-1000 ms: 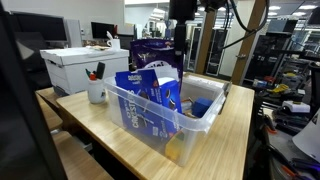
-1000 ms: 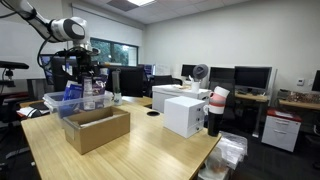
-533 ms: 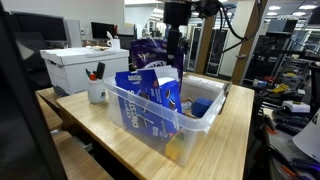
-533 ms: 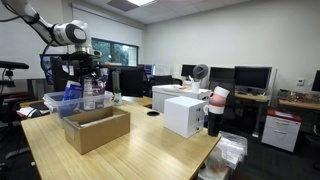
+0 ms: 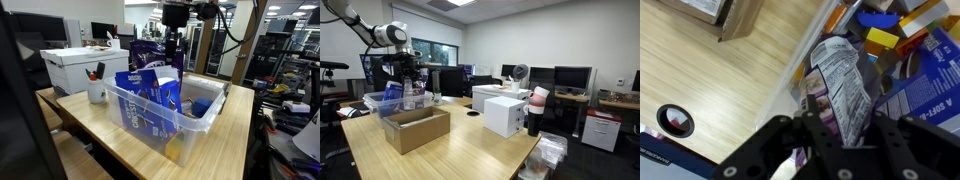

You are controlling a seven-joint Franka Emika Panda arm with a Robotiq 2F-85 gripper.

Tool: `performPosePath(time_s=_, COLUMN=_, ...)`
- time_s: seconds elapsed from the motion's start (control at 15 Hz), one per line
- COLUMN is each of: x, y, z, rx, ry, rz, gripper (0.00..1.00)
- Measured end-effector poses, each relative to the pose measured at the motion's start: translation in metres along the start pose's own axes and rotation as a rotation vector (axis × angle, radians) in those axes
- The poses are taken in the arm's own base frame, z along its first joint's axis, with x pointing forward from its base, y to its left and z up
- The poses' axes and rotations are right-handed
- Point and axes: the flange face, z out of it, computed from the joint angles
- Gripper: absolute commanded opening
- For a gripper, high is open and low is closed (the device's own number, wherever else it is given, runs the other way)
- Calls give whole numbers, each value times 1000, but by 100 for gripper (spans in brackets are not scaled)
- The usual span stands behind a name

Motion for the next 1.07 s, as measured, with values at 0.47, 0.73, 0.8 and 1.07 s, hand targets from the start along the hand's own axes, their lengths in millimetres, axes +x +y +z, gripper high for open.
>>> performPosePath(time_s=0.47, x=0, y=0, z=0, rx=0, ry=0, rz=0, gripper=4)
performPosePath(time_s=0.73, x=0, y=0, z=0, rx=0, ry=0, rz=0, gripper=6)
performPosePath(time_s=0.8, x=0, y=0, z=0, rx=0, ry=0, rz=0, gripper=6)
performPosePath(time_s=1.07, x=0, y=0, z=0, rx=0, ry=0, rz=0, gripper=6)
